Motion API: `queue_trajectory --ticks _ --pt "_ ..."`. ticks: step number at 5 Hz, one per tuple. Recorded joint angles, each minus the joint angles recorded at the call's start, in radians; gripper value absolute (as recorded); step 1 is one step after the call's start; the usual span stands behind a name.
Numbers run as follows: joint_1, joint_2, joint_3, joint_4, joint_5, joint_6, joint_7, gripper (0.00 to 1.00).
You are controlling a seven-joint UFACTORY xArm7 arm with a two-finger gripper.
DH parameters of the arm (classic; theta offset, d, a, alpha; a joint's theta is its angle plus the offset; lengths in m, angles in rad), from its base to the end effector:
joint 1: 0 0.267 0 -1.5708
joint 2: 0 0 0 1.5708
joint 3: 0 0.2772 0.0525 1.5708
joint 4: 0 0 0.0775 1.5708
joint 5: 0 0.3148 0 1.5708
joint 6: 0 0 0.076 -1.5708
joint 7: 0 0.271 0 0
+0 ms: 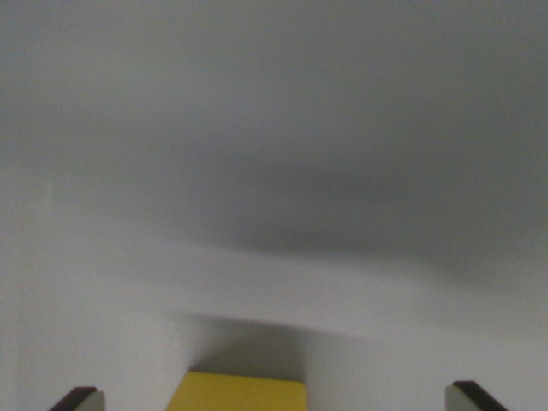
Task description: Pick yellow cube
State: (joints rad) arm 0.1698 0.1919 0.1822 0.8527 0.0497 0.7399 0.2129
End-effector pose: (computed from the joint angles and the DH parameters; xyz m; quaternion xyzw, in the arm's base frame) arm 0.3843 0.1543 0.0537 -0.9975 -0.0495 0.0460 0.0214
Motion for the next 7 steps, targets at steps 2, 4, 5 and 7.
queue_trajectory --ticks 2,4,5,7 --pt "0.0077 0.006 0.008 -0.026 0.0014 -0.031 0.007 0.0" --pt "0.0142 0.011 0.015 -0.048 0.0026 -0.057 0.013 0.0" --pt "0.0142 0.011 0.015 -0.048 0.0026 -0.057 0.013 0.0" --pt "0.0199 0.015 0.021 -0.067 0.0037 -0.08 0.018 0.0"
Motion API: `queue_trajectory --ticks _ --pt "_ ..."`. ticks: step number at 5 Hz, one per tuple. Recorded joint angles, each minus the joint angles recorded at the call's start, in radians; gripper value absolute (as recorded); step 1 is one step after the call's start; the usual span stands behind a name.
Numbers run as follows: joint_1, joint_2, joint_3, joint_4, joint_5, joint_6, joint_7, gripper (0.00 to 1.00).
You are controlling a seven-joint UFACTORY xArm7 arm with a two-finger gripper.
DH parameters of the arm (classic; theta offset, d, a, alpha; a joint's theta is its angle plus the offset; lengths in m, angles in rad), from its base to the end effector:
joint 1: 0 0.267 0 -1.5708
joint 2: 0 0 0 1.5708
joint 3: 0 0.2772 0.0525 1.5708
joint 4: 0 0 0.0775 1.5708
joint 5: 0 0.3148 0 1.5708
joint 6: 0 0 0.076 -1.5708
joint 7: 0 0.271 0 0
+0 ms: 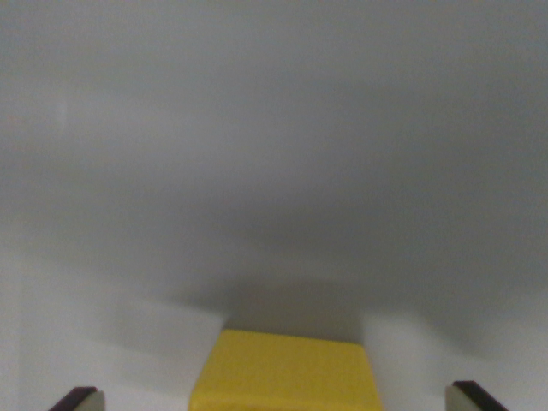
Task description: Pick yellow cube
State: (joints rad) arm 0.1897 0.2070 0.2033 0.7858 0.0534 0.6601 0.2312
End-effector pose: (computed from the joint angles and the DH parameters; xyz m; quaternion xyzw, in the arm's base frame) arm 0.3646 0.1660 0.0323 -0.9969 -0.0577 0.0482 0.0226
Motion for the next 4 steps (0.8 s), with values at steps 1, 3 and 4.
queue_trajectory --ticks 1,3,4 --pt "0.0047 0.004 0.005 -0.016 0.0009 -0.019 0.004 0.0" --pt "0.008 0.006 0.008 -0.027 0.0015 -0.032 0.007 0.0" --pt "0.008 0.006 0.008 -0.027 0.0015 -0.032 0.007 0.0"
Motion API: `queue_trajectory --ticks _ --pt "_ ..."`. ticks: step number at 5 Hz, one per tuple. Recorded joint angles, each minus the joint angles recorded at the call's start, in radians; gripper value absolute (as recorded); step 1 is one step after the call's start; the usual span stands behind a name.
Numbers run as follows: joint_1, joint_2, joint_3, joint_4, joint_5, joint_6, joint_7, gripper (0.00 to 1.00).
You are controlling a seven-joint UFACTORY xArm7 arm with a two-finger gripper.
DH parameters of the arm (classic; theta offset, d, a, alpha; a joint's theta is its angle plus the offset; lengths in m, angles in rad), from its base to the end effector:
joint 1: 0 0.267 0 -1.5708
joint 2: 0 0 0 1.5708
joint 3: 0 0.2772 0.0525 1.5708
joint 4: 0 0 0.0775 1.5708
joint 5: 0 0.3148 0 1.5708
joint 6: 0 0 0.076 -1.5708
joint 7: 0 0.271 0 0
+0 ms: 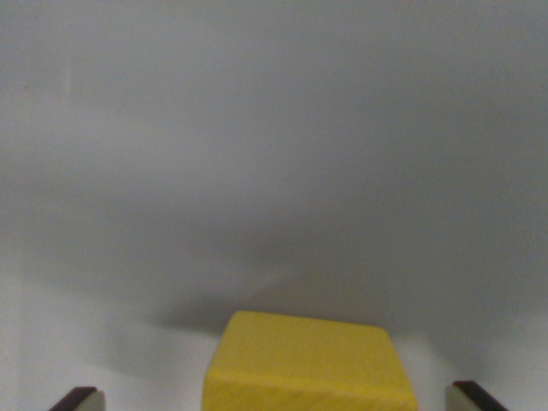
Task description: Pick yellow cube
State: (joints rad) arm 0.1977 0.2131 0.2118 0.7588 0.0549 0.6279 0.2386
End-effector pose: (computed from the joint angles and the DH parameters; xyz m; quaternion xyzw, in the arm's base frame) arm 0.3561 0.1702 0.0240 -0.9967 -0.0610 0.0491 0.0231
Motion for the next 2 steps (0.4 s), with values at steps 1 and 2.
queue_trajectory --ticks 1,2 --pt "0.0021 0.002 0.002 -0.007 0.0004 -0.008 0.002 0.0" --pt "0.0021 0.002 0.002 -0.007 0.0004 -0.008 0.002 0.0"
